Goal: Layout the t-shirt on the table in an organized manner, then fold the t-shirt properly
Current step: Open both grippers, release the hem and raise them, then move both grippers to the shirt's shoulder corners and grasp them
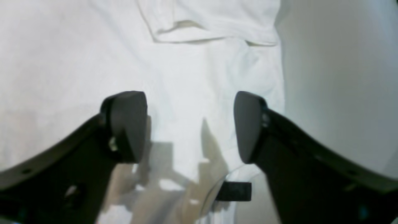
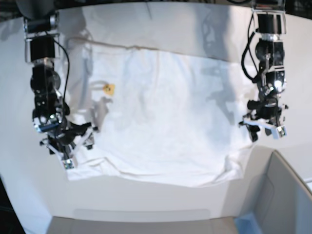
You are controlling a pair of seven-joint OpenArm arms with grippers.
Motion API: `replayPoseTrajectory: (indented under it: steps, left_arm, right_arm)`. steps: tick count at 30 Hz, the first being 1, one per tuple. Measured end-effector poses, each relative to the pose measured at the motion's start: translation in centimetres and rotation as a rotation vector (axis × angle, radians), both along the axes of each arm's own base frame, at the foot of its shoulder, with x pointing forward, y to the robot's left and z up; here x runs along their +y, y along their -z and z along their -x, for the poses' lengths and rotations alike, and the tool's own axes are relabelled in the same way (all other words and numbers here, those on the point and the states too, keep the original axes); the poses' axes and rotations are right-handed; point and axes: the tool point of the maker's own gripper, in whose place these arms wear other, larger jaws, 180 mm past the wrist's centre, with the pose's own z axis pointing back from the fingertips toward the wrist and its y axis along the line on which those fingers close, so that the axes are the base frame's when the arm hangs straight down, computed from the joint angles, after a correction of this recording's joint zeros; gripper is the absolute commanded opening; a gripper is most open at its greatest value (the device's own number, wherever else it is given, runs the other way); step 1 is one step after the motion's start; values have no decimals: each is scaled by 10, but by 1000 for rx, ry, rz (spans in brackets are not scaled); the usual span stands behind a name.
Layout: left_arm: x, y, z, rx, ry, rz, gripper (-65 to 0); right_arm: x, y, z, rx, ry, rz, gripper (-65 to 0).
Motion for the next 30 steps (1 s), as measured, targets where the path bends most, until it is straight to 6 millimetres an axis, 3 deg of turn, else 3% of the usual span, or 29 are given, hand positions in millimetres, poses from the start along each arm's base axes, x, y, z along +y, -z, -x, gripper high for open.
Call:
replayPoseTrajectory:
  steps: [6, 9, 12, 14, 16, 19, 21, 23, 26, 30]
  left_arm:
    - [0, 0, 0, 0, 0, 0, -316]
    - [0, 1, 1, 2, -1, 0, -316]
    - [-9, -3, 10, -7, 22, 3, -316]
    - [-19, -9, 20, -5, 54, 0, -316]
    - [-32, -13, 30, 36, 94, 6, -316]
    - [-51, -22, 38, 61, 152, 21, -316]
    - [-57, -28, 44, 54, 171, 17, -316]
    - [-59, -26, 53, 77, 179, 14, -316]
    - [-61, -14, 64, 122, 182, 20, -316]
    - [-62, -17, 62, 109, 185, 22, -316]
  right_arm:
    - [-3, 2, 1, 6, 43, -17, -516]
    - [2, 3, 1, 7, 49, -39, -565]
    - [7, 10, 6, 42, 80, -100, -554]
    - [-2, 21, 20, 153, 115, -98, -513]
    - [-17, 20, 32, 211, 168, -113, -454]
    - [-23, -13, 42, 180, 231, -277, -384]
    - [-21, -38, 51, 114, 228, -395, -382]
    - [-25, -48, 67, 80, 245, -496, -391]
    - [-47, -48, 91, 47, 298, -623, -404]
    - [-45, -21, 137, 129, 317, -783, -405]
